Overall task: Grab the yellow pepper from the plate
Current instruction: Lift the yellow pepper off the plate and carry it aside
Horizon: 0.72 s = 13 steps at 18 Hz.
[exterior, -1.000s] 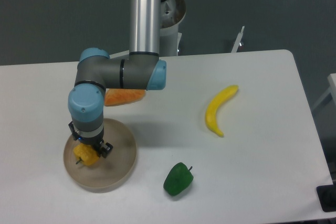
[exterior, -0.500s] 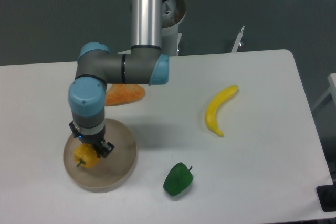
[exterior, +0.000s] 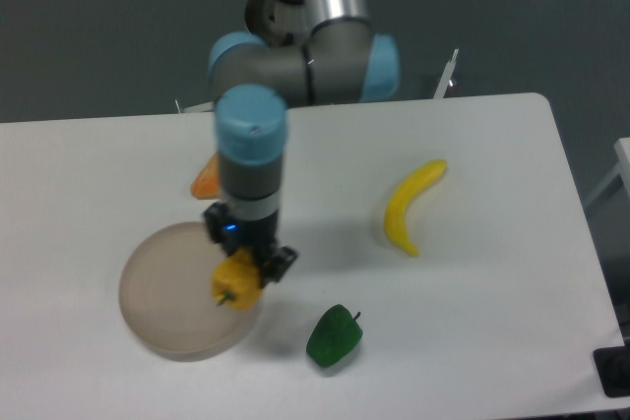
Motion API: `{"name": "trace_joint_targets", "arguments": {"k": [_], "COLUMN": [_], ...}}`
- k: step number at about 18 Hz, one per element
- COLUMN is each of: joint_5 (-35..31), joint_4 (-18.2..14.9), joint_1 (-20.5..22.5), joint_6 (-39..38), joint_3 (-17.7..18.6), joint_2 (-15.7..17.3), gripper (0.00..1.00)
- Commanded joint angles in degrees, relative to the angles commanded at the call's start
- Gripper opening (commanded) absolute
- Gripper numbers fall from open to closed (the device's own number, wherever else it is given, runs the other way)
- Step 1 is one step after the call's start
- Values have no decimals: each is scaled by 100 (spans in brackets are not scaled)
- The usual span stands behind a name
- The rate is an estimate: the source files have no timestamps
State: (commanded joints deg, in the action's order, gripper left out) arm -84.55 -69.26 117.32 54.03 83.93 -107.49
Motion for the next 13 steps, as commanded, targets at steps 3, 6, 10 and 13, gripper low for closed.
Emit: {"name": "trace_joint_targets", "arguments": {"k": [3,6,10,13], "joint_5": [-17,-26,-140,-587], "joint_4": [-9,-9,-272,-492], "joint_1": [535,1002,1477,1600], "joint_6": [580,1230,2180,2864], "joint_3": [70,79,9,70], "joint_2": [9,-8,-52,-131], "gripper": [0,0,0,0]}}
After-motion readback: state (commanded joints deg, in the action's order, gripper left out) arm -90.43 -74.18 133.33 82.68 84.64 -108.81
